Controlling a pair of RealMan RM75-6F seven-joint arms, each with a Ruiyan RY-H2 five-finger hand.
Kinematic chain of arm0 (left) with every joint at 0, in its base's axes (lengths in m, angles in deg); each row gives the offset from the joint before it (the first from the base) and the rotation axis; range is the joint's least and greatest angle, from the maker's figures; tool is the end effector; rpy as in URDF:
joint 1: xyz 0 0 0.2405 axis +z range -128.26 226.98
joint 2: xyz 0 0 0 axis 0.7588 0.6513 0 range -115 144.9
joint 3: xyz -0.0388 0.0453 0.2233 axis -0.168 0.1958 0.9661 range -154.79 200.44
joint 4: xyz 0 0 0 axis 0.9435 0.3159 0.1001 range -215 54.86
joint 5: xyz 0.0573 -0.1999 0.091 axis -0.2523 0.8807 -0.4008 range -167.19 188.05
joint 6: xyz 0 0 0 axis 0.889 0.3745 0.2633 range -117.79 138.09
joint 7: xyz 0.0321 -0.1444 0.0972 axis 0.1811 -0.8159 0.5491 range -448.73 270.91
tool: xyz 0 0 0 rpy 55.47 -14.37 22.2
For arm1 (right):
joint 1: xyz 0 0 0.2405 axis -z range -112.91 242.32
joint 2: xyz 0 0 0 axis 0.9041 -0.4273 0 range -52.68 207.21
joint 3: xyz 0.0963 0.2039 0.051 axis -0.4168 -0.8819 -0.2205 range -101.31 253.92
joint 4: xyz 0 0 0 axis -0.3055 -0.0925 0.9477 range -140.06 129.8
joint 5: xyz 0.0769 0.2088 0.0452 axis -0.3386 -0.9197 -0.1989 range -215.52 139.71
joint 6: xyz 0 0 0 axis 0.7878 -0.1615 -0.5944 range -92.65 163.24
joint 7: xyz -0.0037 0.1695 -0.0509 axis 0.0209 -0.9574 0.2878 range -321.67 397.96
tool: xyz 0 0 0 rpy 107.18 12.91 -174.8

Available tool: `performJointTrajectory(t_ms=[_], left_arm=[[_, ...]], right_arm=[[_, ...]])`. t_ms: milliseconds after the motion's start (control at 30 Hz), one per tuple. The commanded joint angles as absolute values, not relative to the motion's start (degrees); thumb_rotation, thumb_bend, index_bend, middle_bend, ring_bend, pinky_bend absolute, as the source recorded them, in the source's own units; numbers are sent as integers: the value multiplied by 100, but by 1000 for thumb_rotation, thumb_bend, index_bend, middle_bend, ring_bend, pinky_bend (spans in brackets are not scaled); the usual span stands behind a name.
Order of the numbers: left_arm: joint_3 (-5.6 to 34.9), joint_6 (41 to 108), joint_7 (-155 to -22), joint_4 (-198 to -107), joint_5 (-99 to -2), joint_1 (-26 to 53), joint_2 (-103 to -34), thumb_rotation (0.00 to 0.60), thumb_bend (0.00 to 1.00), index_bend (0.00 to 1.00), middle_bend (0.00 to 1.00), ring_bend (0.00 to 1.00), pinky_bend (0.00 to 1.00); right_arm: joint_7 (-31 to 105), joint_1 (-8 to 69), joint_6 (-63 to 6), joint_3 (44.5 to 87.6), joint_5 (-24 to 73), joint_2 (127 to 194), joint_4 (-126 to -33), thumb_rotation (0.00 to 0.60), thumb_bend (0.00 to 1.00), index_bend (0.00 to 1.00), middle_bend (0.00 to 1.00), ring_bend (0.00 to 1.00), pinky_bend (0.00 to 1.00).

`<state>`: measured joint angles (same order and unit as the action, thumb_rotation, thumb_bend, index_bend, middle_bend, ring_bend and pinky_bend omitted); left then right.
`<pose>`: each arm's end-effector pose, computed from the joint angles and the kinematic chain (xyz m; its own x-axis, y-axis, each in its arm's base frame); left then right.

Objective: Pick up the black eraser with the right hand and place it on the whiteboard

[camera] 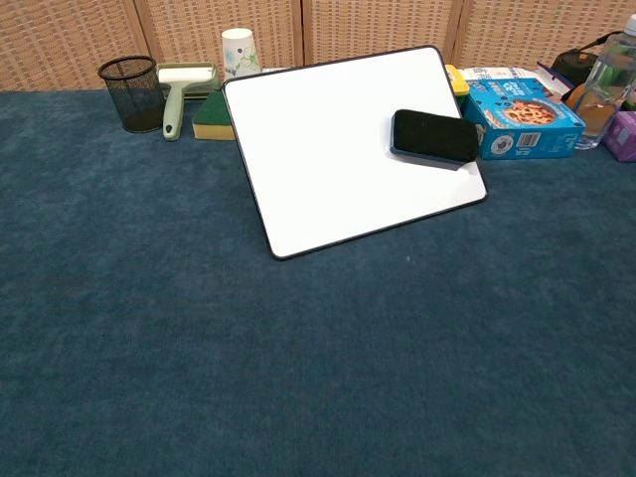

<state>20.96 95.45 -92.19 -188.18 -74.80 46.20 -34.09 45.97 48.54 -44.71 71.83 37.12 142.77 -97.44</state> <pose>-0.2674 0.1985 0.1796 0.3309 0.0284 0.9432 0.9431 0.0238 -0.3316 -0.2777 -0.2763 0.1273 0.4709 0.0071 0.8821 -0.8821 -0.0061 0.4710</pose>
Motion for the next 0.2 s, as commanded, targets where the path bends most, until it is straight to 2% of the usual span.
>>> performJointTrajectory(t_ms=[33,200], left_arm=[[2097,9550,-9140,-18842,-7476,4620,-3433,600,105,0,0,0,30],[2095,9529,-8985,-18879,-7444,4607,-3476,600,105,0,0,0,30]], right_arm=[[4667,5202,-4800,7288,3474,14117,-9988,600,0,110,44,32,73],[4792,5571,-5262,7287,3395,14081,-10163,600,0,123,43,23,57]])
